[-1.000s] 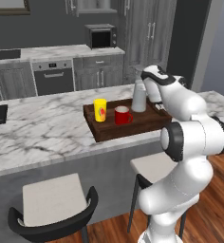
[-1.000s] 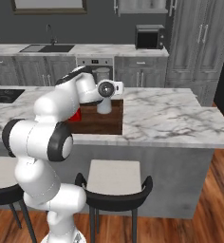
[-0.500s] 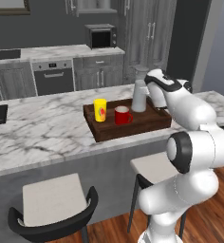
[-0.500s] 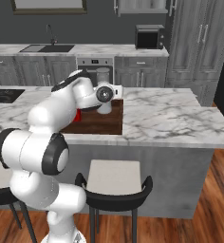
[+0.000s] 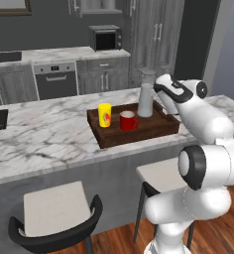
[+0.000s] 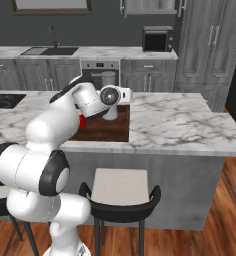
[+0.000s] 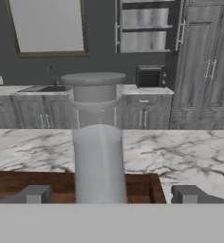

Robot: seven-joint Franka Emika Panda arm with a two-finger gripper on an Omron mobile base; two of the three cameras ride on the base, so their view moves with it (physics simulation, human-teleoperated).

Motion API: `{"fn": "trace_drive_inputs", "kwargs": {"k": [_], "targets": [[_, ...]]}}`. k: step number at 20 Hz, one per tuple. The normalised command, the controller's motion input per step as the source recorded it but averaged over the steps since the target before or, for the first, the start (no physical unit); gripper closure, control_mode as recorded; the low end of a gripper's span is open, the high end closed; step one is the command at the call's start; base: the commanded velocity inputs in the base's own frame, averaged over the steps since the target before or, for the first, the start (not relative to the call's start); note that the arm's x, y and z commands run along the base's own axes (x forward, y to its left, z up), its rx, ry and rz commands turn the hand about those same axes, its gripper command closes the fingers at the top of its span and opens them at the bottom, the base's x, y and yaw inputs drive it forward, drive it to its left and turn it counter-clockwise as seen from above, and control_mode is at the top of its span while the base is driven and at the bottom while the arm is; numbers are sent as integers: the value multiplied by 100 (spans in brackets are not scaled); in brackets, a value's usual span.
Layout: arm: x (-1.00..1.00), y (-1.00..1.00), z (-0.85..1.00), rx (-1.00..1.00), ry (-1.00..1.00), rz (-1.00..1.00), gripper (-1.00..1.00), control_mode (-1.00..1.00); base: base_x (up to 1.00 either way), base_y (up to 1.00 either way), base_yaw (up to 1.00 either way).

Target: There is a tray on the dining counter. Grab the cup, mug, and pitcher and place them on the tray. The pitcher may be placed next to the tray if it cannot fit the tray.

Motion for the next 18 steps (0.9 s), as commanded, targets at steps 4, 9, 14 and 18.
{"fn": "trace_drive_inputs", "kwargs": {"k": [4,9,14,18], "targets": [[-60,-5,37,0,13,-7,-100,-100,0,0,0],[-63,-5,42,0,16,-9,-100,-100,0,0,0],[-69,-1,35,0,16,-9,-100,-100,0,0,0],[-81,0,19,0,11,-6,-100,-100,0,0,0]]}}
